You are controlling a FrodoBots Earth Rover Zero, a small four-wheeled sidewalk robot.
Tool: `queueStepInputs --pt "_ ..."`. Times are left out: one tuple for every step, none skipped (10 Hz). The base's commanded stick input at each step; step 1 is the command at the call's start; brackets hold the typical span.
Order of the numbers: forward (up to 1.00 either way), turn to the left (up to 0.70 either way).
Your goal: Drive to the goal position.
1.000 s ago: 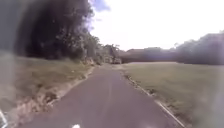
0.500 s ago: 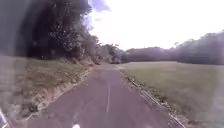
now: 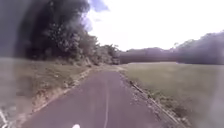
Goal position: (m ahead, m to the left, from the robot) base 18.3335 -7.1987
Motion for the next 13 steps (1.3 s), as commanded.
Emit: queueStepInputs --pt "1.00 0.00" --pt "1.00 0.00" --pt "1.00 0.00" --pt "1.00 0.00" --pt "1.00 0.00" --pt "1.00 0.00" --pt "1.00 0.18" --pt "1.00 0.28" --pt "1.00 0.39" --pt "1.00 0.25" --pt "1.00 0.07" --pt "1.00 0.00" --pt "1.00 0.00"
